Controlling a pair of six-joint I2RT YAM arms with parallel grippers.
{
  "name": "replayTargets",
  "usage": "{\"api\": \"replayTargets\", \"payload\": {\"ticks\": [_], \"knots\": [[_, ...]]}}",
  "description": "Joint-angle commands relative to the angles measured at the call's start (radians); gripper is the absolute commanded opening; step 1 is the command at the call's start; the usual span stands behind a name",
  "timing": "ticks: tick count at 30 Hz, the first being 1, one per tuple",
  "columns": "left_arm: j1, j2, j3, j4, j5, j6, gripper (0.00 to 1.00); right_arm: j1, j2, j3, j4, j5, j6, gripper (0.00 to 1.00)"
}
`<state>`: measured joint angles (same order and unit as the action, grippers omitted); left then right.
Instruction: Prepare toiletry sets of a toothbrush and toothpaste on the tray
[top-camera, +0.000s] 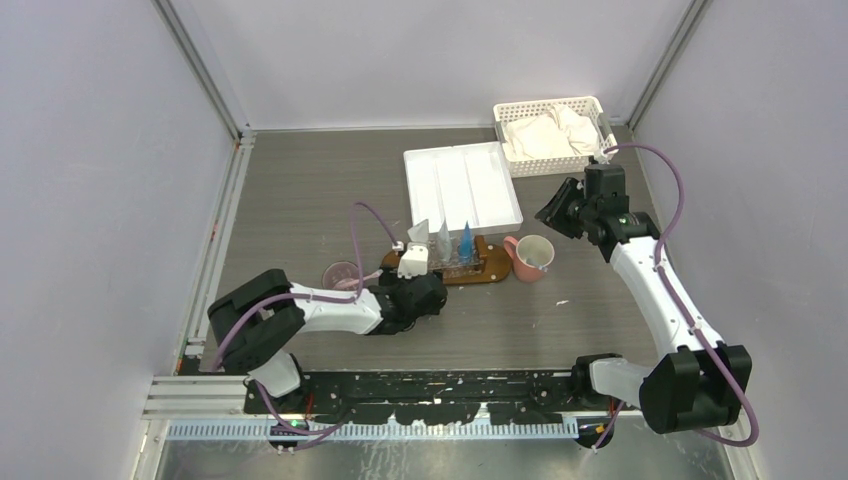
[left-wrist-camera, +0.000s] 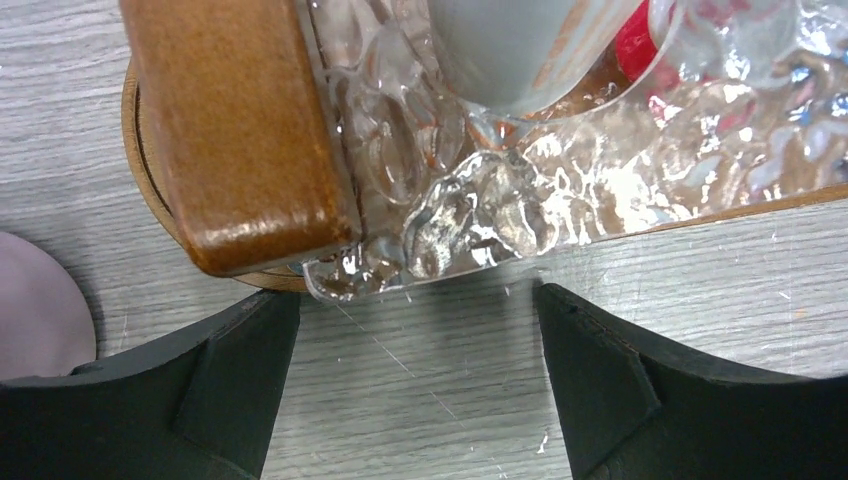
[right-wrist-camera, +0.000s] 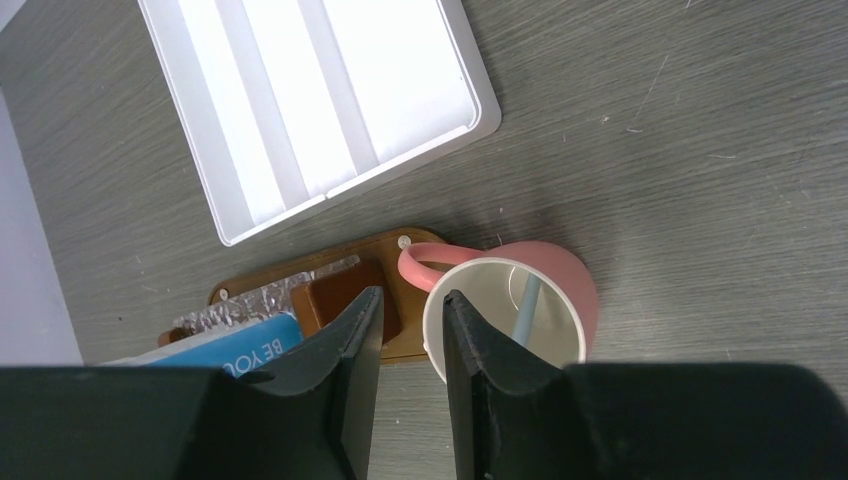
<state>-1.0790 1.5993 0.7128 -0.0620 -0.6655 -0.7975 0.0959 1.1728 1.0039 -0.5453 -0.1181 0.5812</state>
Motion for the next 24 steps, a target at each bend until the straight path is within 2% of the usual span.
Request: {"api": "replayTargets", "payload": {"ticks": [1, 12, 18, 24], "knots": [[0.032, 0.032, 0.000, -0.021, 0.023, 0.046, 0.89, -0.004, 0.002, 0.009, 0.036, -0.006, -0.004, 0.34], [0.075, 0.033, 0.005, 0.001, 0.064, 0.083, 0.88, -0.003, 0.002, 0.006, 0.033, 0.008, -0.010, 0.34], [0.020, -0.113, 0.019, -0.142, 0.077, 0.044, 0.87, -0.004, -0.004, 0.009, 0.023, 0.023, -0.014, 0.34], [-0.085, -0.271, 0.130, -0.355, 0.076, 0.049, 0.87, -0.005, 0.006, 0.012, 0.025, 0.032, -0.011, 0.34]]}}
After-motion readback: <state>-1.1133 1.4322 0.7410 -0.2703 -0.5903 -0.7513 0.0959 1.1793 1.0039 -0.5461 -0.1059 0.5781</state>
